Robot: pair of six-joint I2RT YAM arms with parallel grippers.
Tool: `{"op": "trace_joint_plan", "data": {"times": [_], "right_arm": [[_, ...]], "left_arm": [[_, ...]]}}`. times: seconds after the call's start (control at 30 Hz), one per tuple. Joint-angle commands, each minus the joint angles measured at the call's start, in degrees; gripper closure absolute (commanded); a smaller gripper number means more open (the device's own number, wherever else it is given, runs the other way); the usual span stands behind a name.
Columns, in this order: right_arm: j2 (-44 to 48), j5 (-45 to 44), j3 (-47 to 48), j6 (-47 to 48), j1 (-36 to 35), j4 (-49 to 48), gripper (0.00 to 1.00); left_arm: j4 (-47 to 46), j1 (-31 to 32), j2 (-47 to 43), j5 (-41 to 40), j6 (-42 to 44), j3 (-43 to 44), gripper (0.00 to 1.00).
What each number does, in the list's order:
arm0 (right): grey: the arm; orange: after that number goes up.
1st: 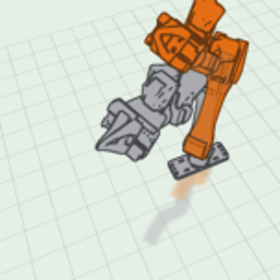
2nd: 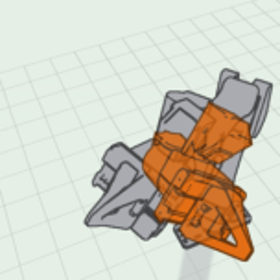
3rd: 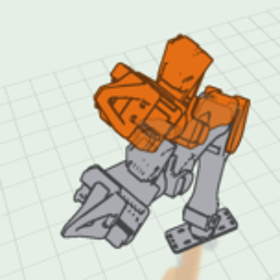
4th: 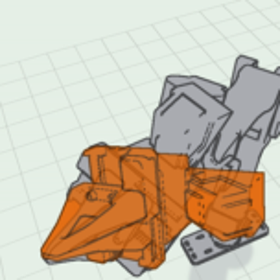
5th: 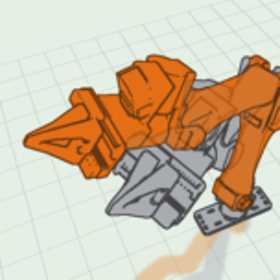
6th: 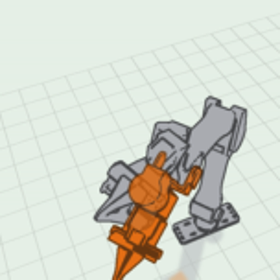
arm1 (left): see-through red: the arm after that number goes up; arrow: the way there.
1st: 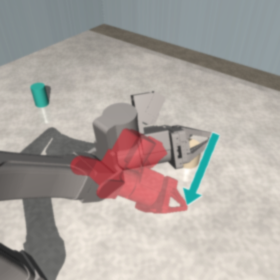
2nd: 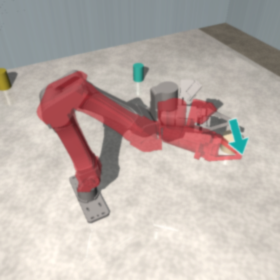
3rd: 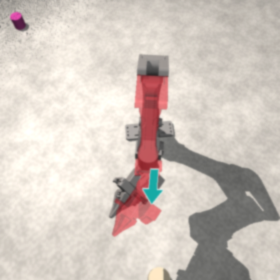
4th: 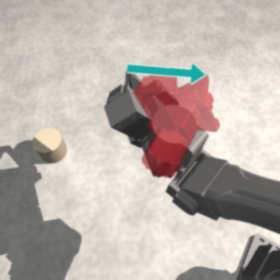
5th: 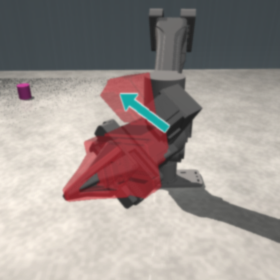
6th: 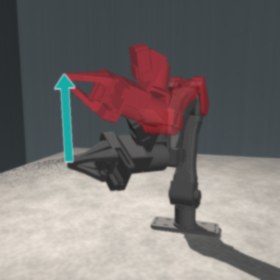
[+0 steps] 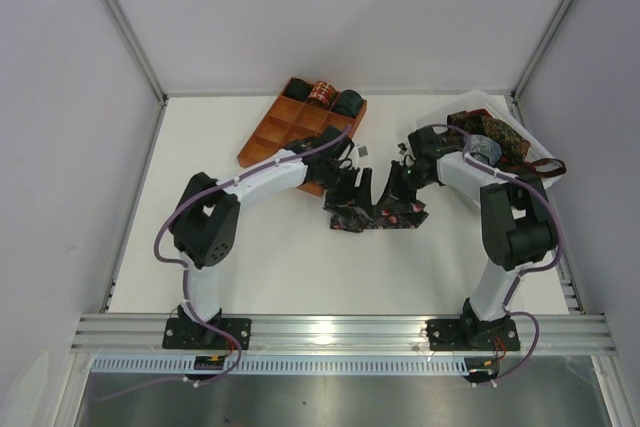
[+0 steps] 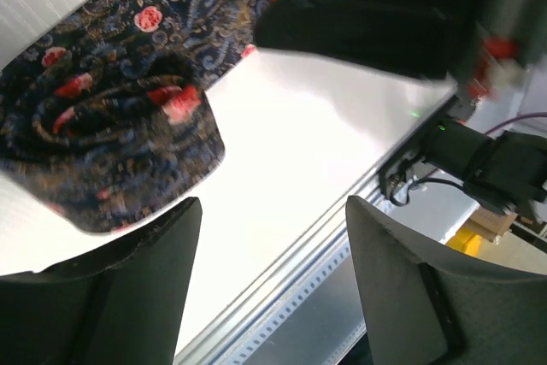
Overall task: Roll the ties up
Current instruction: Roll the tie
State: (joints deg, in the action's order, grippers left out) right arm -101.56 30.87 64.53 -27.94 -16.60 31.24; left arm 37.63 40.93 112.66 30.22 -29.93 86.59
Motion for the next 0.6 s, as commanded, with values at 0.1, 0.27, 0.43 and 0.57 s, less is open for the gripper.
{"op": "trace_joint_plan", "data": {"times": [0.1, 0.27, 0.43, 0.57], "right_arm": [[-6.4, -3.7, 9.8, -0.7, 0.2, -1.6, 0.97], [-13.4, -6.3, 15.0, -1.8, 0.2, -3.2, 0.98], [-16.7, -7.9, 17.0, -0.6, 0.3, -2.4, 0.99], [-13.0, -8.1, 9.2, -1.4, 0.3, -4.5, 1.00]], "left_arm": [[-0.3, -1.3, -12.4, -0.1, -0.6, -3.3, 0.31], [-7.6, -0.6, -18.1, 0.0, -5.0, -17.3, 0.53], [-10.9, 3.8, -18.9, -2.0, -6.6, -22.5, 0.64], [-13.9, 5.1, -18.3, -3.2, -9.1, -25.8, 0.65]]}}
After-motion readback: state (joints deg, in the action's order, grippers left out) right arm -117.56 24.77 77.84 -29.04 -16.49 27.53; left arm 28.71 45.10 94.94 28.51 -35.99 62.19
